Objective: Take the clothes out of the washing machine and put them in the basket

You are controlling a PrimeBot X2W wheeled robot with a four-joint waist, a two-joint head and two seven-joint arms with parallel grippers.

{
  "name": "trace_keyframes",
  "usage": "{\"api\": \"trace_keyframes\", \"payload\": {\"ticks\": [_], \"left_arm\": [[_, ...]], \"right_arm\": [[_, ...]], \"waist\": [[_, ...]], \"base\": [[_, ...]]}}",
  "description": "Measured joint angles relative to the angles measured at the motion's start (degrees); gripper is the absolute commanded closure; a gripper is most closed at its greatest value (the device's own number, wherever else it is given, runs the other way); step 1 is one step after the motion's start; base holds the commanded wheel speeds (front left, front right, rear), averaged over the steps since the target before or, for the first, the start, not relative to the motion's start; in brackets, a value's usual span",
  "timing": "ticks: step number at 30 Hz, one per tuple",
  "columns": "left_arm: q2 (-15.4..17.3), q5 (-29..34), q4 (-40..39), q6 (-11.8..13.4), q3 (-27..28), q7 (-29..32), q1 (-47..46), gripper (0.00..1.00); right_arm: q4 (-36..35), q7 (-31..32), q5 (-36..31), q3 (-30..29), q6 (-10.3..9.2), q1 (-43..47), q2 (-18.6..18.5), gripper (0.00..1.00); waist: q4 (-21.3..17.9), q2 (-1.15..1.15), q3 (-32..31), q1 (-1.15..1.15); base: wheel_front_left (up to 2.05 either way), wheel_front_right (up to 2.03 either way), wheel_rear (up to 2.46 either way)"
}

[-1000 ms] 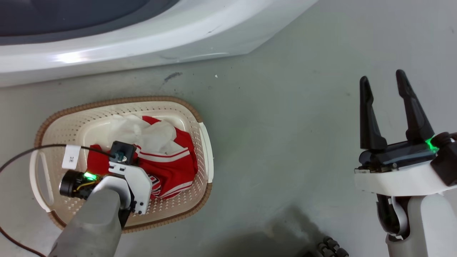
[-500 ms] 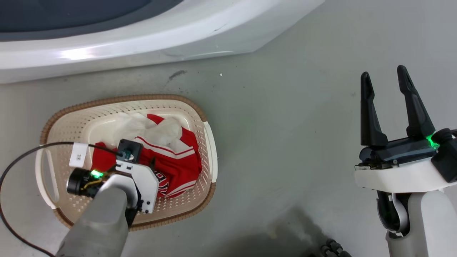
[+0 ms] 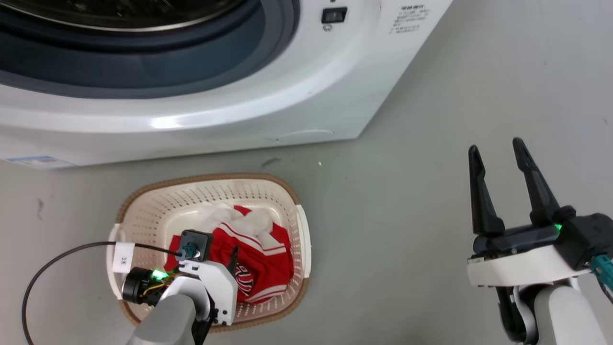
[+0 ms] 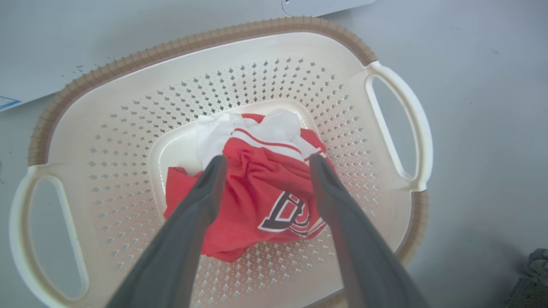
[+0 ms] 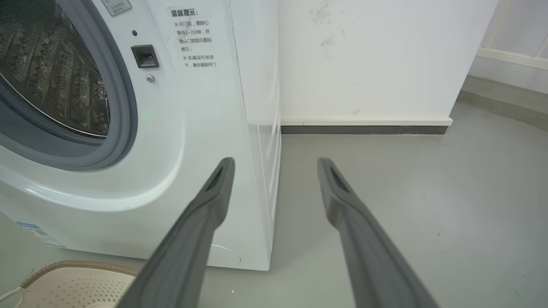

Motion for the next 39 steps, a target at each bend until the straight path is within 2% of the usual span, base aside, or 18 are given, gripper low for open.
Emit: {"api": "trace_keyframes", "payload": {"ticks": [10, 20, 31, 39], "left_arm": [[0.9, 1.7, -15.0, 2.7, 6.5, -0.1, 8.0, 0.0], [0.1, 7.4, -30.3, 5.2, 14.3, -0.1, 17.9, 0.0], [-2.4, 14.7, -46.1, 6.8, 21.9, -0.1, 27.4, 0.0], [-4.3, 18.2, -53.9, 7.6, 25.9, -0.1, 33.8, 0.0]], "right_arm": [[1.9, 0.0, -1.2, -0.2, 0.0, 4.6, 0.0, 0.0], [2.7, 0.0, -1.4, -0.4, 0.0, 8.4, 0.0, 0.0], [3.5, 0.0, -1.7, -0.9, 0.0, 12.0, 0.0, 0.0], [3.6, 0.0, -1.8, -2.2, 0.0, 15.0, 0.0, 0.0]], "waist": [[2.8, 0.0, -8.7, 0.0], [5.0, 0.0, -15.9, -0.01], [6.3, 0.0, -22.2, -0.01], [6.5, 0.0, -26.5, -0.01]], "base": [[0.0, 0.0, 0.0], [0.0, 0.0, 0.0], [0.0, 0.0, 0.0], [0.0, 0.0, 0.0]]}}
